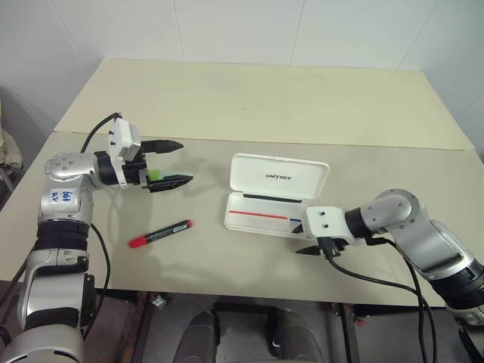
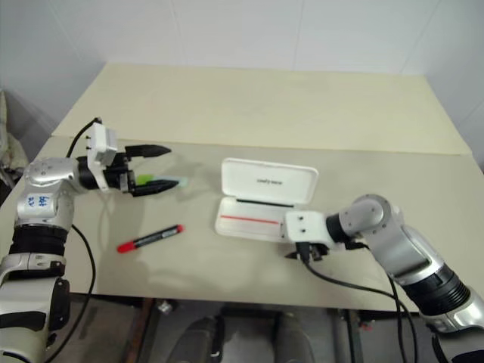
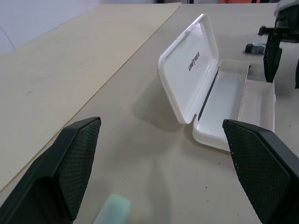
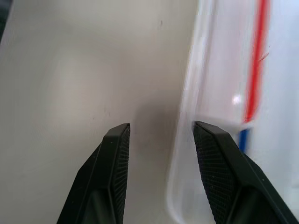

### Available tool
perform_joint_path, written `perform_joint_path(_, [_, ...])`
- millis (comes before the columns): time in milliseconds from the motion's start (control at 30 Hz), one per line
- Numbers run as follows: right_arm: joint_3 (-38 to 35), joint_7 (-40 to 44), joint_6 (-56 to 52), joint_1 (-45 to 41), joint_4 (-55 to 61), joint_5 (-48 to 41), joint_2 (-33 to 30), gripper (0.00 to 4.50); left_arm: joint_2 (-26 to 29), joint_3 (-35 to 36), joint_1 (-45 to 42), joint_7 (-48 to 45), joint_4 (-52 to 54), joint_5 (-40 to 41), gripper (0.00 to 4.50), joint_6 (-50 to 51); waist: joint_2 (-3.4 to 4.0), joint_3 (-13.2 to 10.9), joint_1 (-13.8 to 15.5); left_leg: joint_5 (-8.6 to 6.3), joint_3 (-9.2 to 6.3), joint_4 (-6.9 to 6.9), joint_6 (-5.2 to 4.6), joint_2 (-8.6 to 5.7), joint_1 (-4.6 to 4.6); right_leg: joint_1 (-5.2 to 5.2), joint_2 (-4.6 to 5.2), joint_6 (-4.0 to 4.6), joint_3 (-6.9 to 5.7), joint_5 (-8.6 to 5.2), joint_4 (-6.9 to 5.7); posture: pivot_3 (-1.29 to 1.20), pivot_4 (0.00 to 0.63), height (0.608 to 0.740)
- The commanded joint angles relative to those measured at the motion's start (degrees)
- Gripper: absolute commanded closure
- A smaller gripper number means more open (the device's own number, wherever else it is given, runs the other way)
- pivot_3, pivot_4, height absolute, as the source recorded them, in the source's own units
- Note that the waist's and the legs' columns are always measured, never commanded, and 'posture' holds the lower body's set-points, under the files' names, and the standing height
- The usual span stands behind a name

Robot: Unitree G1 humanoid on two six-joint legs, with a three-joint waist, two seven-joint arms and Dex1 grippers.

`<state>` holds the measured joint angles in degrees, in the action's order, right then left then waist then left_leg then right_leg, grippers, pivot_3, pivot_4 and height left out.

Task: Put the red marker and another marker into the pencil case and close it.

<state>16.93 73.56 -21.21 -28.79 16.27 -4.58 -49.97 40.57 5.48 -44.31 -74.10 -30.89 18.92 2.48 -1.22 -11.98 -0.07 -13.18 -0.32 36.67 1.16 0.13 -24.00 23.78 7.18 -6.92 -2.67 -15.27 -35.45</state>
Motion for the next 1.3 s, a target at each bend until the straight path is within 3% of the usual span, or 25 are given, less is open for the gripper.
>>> perform_joint_path(33, [-9.21,-2.08,4.32,0.53,1.11,-7.87,2.98,2.28,2.92,0.75,0.25,-0.12,0.91,-1.09,0.0,-0.31,-0.01,-0.01,-0.01,0.0,0.0,0.0,0.0,0.0,0.0,-0.01,0.0,0.0,0.0,0.0,0.0,0.0,0.15,0.74])
perform_joint_path(67, [-11.22,-3.13,4.14,0.58,1.06,-9.73,4.14,2.28,3.62,0.43,0.53,-0.43,0.72,-1.57,0.0,-0.34,-0.02,-0.01,-0.03,0.0,0.0,0.0,0.0,0.01,0.01,-0.01,0.0,0.01,-0.01,0.0,0.01,0.0,0.15,0.74])
perform_joint_path(167, [-16.48,-4.09,6.2,1.07,1.11,-14.25,6.08,1.67,6.97,-1.34,1.81,-3.12,-0.32,-4.18,0.0,-1.41,-0.02,-0.01,0.01,0.0,0.01,-0.01,0.0,0.02,0.02,-0.01,0.0,0.01,-0.01,0.01,0.0,0.0,0.15,0.74])
perform_joint_path(333, [-21.75,-6.62,3.66,1.7,3.36,-20.34,6.28,0.03,11.09,-3.79,1.11,-7.08,-1.81,-6.79,0.0,-0.57,-0.07,-0.04,0.07,-0.01,0.01,-0.02,-0.01,0.03,0.0,0.0,0.0,0.03,-0.03,0.01,0.03,0.0,0.15,0.74])
perform_joint_path(567, [-23.66,-9.04,2.68,2.27,4.54,-22.43,5.32,0.03,13.5,-6.52,3.19,-9.75,3.0,-7.76,0.0,5.75,-0.08,-0.05,0.07,-0.02,0.01,-0.02,-0.03,0.05,-0.01,0.0,0.0,0.07,-0.02,0.02,0.06,0.0,0.15,0.74])
perform_joint_path(767, [-25.49,-12.13,1.11,3.8,6.55,-24.98,6.02,0.03,17.27,-7.27,13.48,-10.28,15.33,-8.28,0.0,10.22,-0.07,-0.06,-0.33,-0.03,0.1,-0.3,-0.05,0.14,0.09,0.03,-0.01,0.13,0.01,-0.01,0.12,0.0,0.15,0.74])
perform_joint_path(967, [-24.85,-10.76,-1.04,5.93,10.72,-29.3,4.59,0.03,18.5,-7.73,18.04,-8.61,24.25,-8.05,0.0,15.12,-0.1,-0.08,0.25,-0.03,0.09,-0.35,-0.04,0.22,0.14,0.01,-0.05,0.23,-0.02,-0.07,0.12,0.0,0.15,0.74])
perform_joint_path(1300, [-22.87,-9.51,-0.84,8.06,14.55,-29.56,3.6,0.03,18.3,-11.96,18.54,-4.75,23.37,-14.64,0.0,12.4,-0.1,-0.09,0.02,-0.04,0.17,-0.44,-0.04,0.31,0.25,-0.01,-0.09,0.34,0.0,-0.11,0.17,0.0,0.15,0.74])
